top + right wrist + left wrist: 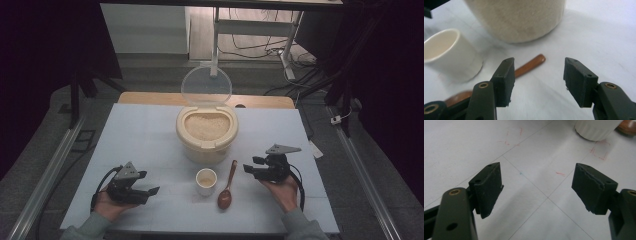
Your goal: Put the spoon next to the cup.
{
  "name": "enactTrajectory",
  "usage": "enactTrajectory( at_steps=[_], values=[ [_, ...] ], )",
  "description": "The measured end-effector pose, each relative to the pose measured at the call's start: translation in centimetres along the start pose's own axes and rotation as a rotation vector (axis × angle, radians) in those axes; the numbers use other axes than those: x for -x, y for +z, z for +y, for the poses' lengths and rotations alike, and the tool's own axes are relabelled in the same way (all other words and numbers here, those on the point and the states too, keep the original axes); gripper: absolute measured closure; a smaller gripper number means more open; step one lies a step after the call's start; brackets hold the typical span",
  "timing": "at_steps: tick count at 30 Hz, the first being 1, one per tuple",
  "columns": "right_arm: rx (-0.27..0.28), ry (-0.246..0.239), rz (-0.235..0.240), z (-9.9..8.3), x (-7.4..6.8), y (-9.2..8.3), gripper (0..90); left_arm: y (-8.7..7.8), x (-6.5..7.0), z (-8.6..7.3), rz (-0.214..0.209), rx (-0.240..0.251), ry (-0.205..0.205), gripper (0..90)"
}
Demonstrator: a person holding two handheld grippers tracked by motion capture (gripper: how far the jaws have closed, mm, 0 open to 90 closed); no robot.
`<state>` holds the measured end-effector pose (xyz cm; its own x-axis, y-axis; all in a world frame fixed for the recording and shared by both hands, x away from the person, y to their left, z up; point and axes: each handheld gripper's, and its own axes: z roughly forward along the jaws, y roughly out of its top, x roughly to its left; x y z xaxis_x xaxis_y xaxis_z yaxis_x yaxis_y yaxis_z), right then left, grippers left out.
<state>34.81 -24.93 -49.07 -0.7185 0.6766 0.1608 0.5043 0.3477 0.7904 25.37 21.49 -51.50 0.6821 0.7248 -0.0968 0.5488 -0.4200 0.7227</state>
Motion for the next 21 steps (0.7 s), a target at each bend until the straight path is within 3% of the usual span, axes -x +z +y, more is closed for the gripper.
enactTrajectory(
  at_steps=[3,9,21],
  values=[
    [0.022,-0.002,0.013,-0.8,0.1,-1.2,42.1,0.0,0.0,0.0,0.001,0.001,-0.002,23.6],
    [0.016,-0.047,0.006,-2.4,0.1,-3.0,42.5,-0.1,0.0,0.0,0.003,0.011,-0.007,23.6],
    [0.022,-0.079,-0.007,-4.0,0.4,-4.6,42.5,-0.3,-0.1,0.1,0.004,0.025,-0.018,23.2]
  ],
)
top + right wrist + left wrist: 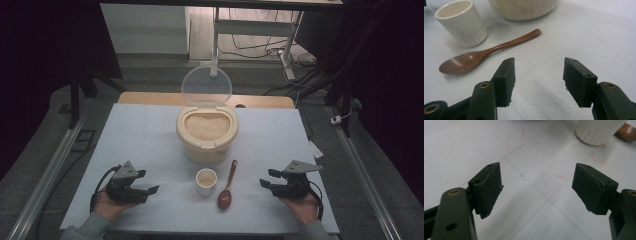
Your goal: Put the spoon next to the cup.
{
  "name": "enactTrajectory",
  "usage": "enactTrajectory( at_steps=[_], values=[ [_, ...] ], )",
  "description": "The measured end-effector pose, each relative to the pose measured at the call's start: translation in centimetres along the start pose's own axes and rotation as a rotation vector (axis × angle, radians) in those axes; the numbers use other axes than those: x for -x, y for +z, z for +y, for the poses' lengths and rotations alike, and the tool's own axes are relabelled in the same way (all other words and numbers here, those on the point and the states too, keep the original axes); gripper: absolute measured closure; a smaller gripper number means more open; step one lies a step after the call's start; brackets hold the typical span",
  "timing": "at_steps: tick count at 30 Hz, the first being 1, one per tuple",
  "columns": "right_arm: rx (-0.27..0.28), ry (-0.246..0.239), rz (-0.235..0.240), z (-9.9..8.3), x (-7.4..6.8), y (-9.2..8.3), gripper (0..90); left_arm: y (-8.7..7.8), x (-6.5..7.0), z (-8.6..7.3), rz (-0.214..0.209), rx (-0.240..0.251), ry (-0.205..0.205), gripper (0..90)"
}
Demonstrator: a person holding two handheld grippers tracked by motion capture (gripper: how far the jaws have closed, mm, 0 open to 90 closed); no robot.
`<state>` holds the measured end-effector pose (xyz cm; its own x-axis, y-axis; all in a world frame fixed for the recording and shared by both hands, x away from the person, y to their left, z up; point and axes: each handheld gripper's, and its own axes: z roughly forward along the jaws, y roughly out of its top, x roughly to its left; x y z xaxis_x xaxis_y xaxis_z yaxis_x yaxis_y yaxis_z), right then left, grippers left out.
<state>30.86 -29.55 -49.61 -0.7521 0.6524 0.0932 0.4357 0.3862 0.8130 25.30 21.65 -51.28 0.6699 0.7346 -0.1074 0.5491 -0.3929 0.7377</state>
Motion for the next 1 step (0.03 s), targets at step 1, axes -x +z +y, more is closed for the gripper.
enactTrajectory(
  at_steps=[1],
  values=[
    [0.006,-0.002,0.003,-0.02,-0.01,0.02,42.5,-0.02,0.01,0.01,-0.001,0.001,0.001,23.2]
  ],
)
